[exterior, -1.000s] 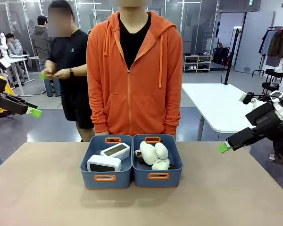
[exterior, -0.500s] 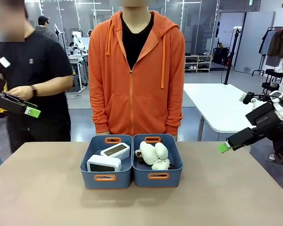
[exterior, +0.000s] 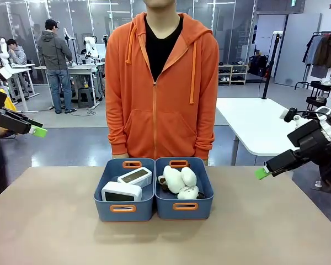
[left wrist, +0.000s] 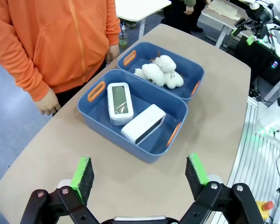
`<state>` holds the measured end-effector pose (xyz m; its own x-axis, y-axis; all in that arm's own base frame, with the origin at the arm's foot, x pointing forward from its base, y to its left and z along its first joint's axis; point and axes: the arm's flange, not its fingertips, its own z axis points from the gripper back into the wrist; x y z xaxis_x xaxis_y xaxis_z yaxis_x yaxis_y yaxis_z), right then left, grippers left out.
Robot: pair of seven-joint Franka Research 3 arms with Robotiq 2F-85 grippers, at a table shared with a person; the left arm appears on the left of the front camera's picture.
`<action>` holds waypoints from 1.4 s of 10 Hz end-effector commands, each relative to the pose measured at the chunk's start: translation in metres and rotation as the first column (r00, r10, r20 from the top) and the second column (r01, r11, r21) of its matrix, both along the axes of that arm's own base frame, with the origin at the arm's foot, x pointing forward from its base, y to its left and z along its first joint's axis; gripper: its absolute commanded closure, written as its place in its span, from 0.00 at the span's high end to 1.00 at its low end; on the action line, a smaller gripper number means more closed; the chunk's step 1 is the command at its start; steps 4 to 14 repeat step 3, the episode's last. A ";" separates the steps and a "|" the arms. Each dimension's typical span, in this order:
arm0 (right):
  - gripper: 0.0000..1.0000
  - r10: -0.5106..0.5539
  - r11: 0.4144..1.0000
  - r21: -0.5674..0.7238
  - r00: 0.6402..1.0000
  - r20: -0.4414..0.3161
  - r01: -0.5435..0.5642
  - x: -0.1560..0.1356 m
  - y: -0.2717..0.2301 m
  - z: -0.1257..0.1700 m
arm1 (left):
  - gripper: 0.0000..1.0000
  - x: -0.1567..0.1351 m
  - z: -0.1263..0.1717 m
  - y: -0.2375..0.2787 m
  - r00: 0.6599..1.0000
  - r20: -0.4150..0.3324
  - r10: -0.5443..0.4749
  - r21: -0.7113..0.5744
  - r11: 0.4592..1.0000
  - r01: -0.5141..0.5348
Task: Sort the digital clocks into the basket.
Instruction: Pick up the Digital clock from the table and place it into the empty Plastic storage basket.
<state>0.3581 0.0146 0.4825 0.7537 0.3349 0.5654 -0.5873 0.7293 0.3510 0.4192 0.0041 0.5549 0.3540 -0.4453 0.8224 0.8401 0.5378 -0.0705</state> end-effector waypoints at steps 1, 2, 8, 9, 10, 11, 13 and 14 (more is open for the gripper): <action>1.00 -0.004 1.000 -0.013 1.000 -0.002 0.004 -0.001 0.000 -0.001 | 1.00 0.000 0.005 0.000 1.000 -0.020 -0.004 0.006 1.000 0.004; 1.00 -0.004 1.000 -0.013 1.000 -0.002 0.004 -0.001 0.000 -0.001 | 1.00 0.000 0.005 0.000 1.000 -0.020 -0.004 0.006 1.000 0.004; 1.00 -0.004 1.000 -0.013 1.000 -0.002 0.004 -0.001 0.000 -0.001 | 1.00 0.000 0.005 0.000 1.000 -0.020 -0.004 0.006 1.000 0.004; 1.00 -0.004 1.000 -0.013 1.000 -0.002 0.004 -0.001 0.000 -0.001 | 1.00 0.000 0.005 0.000 1.000 -0.020 -0.004 0.006 1.000 0.004; 1.00 -0.004 1.000 -0.013 1.000 -0.002 0.004 -0.001 0.000 -0.001 | 1.00 0.000 0.005 0.000 1.000 -0.020 -0.004 0.006 1.000 0.004; 1.00 -0.004 1.000 -0.013 1.000 -0.002 0.004 -0.001 0.000 -0.001 | 1.00 0.000 0.005 0.000 1.000 -0.020 -0.004 0.006 1.000 0.004; 1.00 -0.004 1.000 -0.013 1.000 -0.002 0.004 -0.001 0.000 -0.001 | 1.00 0.000 0.005 0.000 1.000 -0.020 -0.004 0.006 1.000 0.004; 1.00 -0.004 1.000 -0.013 1.000 -0.002 0.004 -0.001 0.000 -0.001 | 1.00 0.000 0.005 0.000 1.000 -0.020 -0.004 0.006 1.000 0.004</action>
